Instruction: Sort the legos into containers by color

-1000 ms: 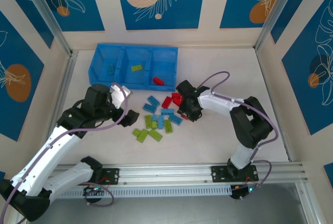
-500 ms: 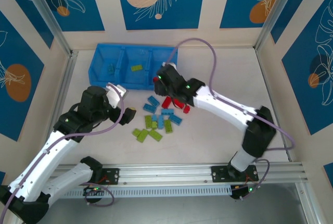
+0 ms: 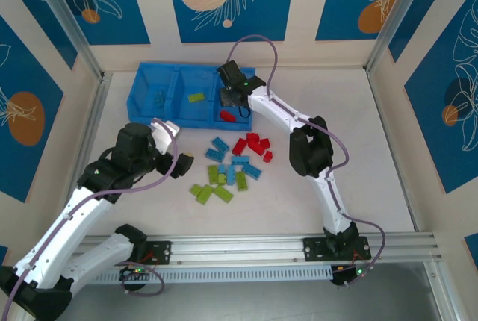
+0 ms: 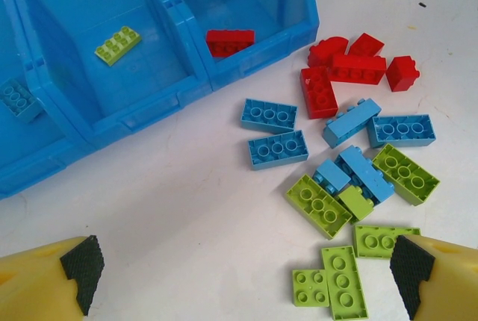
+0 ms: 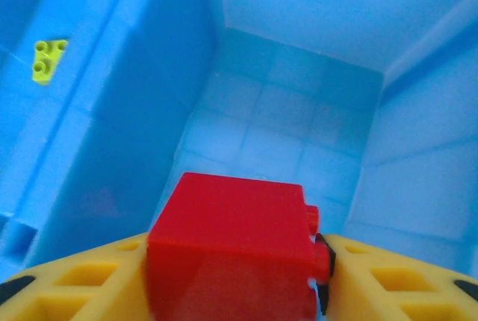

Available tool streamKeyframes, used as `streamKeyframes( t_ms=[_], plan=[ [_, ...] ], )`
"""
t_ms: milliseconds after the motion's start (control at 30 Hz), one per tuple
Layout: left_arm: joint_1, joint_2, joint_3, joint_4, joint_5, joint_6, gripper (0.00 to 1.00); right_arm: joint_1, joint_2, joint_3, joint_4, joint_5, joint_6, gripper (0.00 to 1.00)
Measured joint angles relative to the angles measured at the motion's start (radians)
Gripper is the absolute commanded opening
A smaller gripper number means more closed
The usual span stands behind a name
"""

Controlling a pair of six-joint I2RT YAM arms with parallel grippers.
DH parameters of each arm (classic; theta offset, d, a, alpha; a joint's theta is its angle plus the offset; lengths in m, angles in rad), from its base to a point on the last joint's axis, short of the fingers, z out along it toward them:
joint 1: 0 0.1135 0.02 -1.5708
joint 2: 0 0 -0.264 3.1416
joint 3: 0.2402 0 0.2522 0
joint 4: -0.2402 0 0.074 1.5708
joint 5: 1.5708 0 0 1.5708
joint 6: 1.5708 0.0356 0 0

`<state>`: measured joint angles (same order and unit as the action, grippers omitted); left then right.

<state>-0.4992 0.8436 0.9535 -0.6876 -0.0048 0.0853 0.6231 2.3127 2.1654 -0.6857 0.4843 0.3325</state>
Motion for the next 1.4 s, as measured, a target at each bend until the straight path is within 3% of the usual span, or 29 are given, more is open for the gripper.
streamKeyframes(
  t_ms=[200,333,467,533,733,833,1033,1233,1400],
  plan=[
    [0.005,0.016,0.000,0.000,0.000,-0.001,1.00,0.005,-0.028,0.055,-0.043,-0.026,-0.013,0.59],
    [0.005,0.032,-0.004,0.004,-0.020,-0.035,1.00,0.014,-0.146,-0.026,-0.069,-0.052,-0.012,0.58],
    [0.006,0.120,0.035,-0.042,-0.092,-0.187,0.99,0.039,-0.409,-0.233,-0.073,-0.086,-0.011,0.60],
    [0.007,0.182,0.063,-0.073,-0.093,-0.286,0.94,0.072,-0.600,-0.380,-0.062,-0.116,-0.007,0.61],
    [-0.021,0.303,0.011,-0.104,0.053,-0.439,0.86,0.154,-1.095,-0.782,-0.013,-0.260,0.056,0.74],
    [-0.039,0.365,-0.047,-0.097,0.088,-0.472,0.80,0.154,-1.218,-0.932,-0.010,-0.319,0.106,0.78],
    [-0.045,0.475,-0.122,-0.031,0.101,-0.574,0.73,0.155,-1.266,-1.088,-0.018,-0.382,0.188,0.79],
    [-0.057,0.528,-0.156,0.049,0.111,-0.678,0.73,0.156,-1.275,-1.111,-0.021,-0.384,0.233,0.79],
    [-0.091,0.602,-0.161,0.068,0.108,-0.704,0.66,0.156,-1.275,-1.111,-0.013,-0.385,0.252,0.79]
  ],
)
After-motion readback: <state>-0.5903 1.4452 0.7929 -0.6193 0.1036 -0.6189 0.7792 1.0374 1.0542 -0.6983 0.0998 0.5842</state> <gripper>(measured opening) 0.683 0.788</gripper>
